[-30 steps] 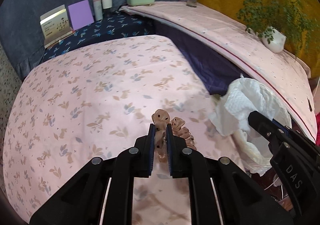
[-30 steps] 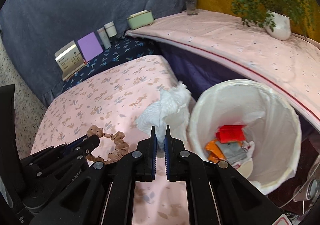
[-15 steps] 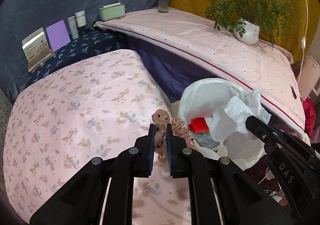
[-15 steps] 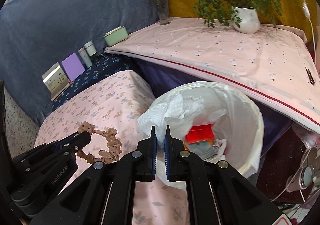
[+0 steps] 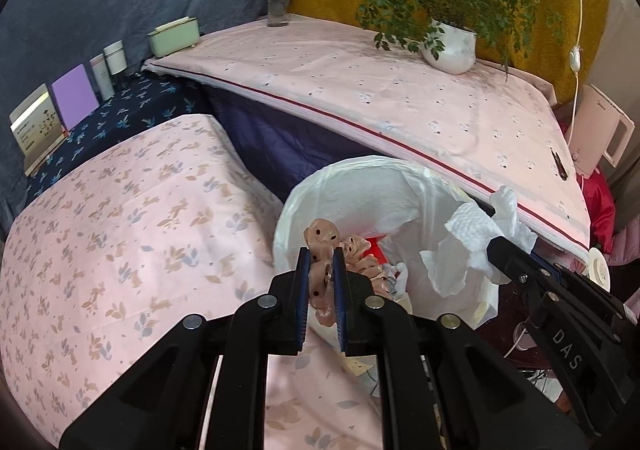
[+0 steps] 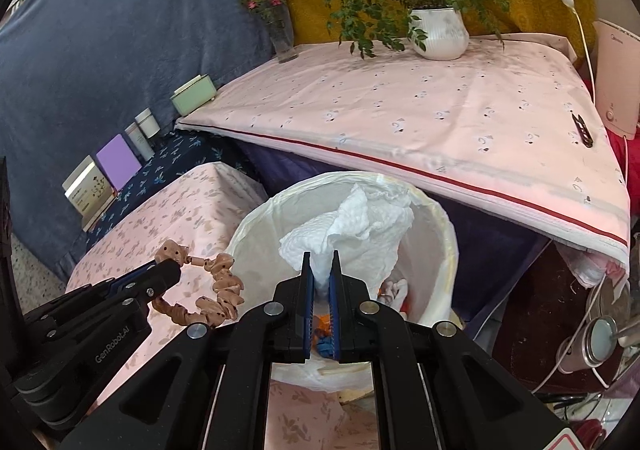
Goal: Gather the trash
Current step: 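Carry the scrunchie and tissue over the bin with both tools, then open both tools to drop the scrunchie and tissue into the bin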
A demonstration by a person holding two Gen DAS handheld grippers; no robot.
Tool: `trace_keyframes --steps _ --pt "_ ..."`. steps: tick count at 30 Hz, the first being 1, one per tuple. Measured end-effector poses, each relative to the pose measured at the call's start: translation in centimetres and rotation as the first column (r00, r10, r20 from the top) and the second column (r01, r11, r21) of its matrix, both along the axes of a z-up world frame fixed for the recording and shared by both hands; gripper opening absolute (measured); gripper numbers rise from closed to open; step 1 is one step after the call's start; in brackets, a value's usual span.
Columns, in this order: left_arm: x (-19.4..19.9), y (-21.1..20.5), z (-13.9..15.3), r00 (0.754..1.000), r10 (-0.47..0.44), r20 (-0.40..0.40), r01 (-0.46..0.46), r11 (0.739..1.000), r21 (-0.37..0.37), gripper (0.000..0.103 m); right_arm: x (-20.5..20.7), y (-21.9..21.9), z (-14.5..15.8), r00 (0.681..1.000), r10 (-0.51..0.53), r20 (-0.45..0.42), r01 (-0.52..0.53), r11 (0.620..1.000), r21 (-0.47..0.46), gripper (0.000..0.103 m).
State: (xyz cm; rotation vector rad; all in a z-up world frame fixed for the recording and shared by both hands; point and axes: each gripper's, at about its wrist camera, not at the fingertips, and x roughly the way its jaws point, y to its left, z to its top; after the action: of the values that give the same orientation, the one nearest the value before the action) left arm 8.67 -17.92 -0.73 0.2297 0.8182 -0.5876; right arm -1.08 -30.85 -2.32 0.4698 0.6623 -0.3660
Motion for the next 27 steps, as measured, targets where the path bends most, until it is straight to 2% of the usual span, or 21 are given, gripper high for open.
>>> trace_keyframes --steps 9,15,16,17,19,20,27 --pt "0.1 -2.5 -0.6 0.999 -0.04 -0.008 0.04 0.999 0.012 0.011 -0.3 -1.6 0.1 1.0 -0.02 0.006 0.02 1.0 0.005 0.007" --pt "0.4 -3.3 -0.8 0.999 -0.045 -0.012 0.045 0.999 0.006 0.016 0.2 -2.0 0.0 1.0 -0.024 0.005 0.024 1.0 0.01 0.007" --pt "0.4 -3.3 -0.8 0.999 -0.045 -0.01 0.045 0.999 0.005 0.022 0.3 -2.2 0.0 1.0 -0.024 0.005 0.023 1.0 0.01 0.007" --pt "0.5 -3.4 -0.8 0.999 -0.042 -0.008 0.042 0.999 0.007 0.033 0.4 -2.2 0.0 1.0 -0.024 0.005 0.024 1.0 0.011 0.007" --pt "0.6 -3.3 -0.7 1.0 -0.029 0.003 0.029 1.0 -0.002 0.046 0.4 -2.3 -0.1 1.0 -0.025 0.005 0.025 1.0 0.013 0.007" --pt "0.6 -3.2 -0.7 1.0 -0.019 0.006 0.019 1.0 -0.004 0.05 0.4 -2.3 -0.2 1.0 -0.024 0.004 0.024 1.0 0.013 0.007" --pt "1.2 -2.7 -0.9 1.0 0.003 -0.003 -0.003 1.0 -0.001 0.05 0.7 -2.1 -0.5 1.0 -0.014 -0.002 0.014 1.0 0.014 0.007"
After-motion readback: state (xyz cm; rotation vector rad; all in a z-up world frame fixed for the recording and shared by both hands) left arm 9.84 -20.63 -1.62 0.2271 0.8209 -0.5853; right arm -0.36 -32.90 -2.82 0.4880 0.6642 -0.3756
